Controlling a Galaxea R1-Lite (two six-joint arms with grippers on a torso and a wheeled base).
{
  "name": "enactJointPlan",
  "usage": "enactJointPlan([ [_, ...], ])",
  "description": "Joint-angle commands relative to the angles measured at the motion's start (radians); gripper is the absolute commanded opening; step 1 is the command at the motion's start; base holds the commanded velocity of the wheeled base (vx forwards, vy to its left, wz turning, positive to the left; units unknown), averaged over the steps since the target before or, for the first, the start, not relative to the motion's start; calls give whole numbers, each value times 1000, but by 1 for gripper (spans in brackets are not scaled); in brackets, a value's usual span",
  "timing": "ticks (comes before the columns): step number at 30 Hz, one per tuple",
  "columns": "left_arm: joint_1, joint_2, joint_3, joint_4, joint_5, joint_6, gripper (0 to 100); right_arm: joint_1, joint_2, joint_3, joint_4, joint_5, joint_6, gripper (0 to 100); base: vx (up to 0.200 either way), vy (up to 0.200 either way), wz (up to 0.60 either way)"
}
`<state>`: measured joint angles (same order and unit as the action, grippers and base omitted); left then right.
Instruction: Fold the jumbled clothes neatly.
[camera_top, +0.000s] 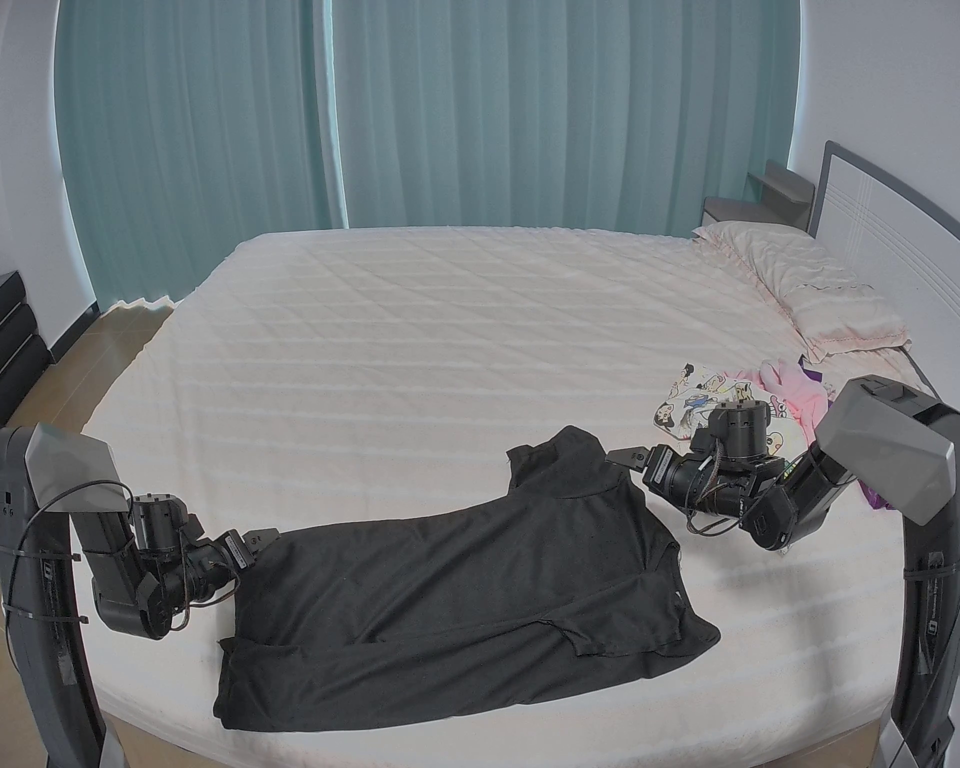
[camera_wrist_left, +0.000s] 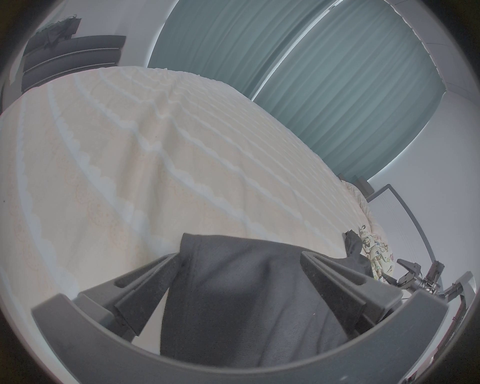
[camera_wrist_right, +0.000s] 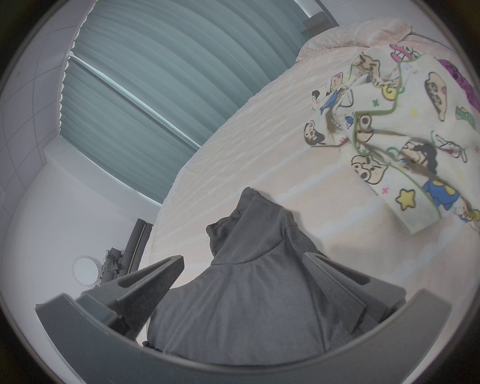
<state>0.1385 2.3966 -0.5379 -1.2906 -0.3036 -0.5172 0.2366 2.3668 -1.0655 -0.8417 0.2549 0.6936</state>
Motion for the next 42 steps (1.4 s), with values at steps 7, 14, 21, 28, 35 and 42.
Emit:
enactJointPlan([
  [7,10,36,33,-78,18,0,100,27,98,-163,21,0,-6,100,0,0,0],
  [14,4,58,18,-113,17,-9,100,43,149,-175,-17,-2,9,100,0,0,0],
  [21,3,88,9,-118,21,0,100,38,163,-186,-40,-2,7,100,0,0,0],
  [28,1,92,-4,-118,24,-6,0,9,196,-240,-43,-3,4,100,0,0,0],
  [35,3,87,-7,-118,26,-26,0,-14,209,-244,-40,-5,-11,100,0,0,0],
  [42,3,64,15,-118,31,-43,0,-31,201,-332,27,-5,-106,100,0,0,0],
])
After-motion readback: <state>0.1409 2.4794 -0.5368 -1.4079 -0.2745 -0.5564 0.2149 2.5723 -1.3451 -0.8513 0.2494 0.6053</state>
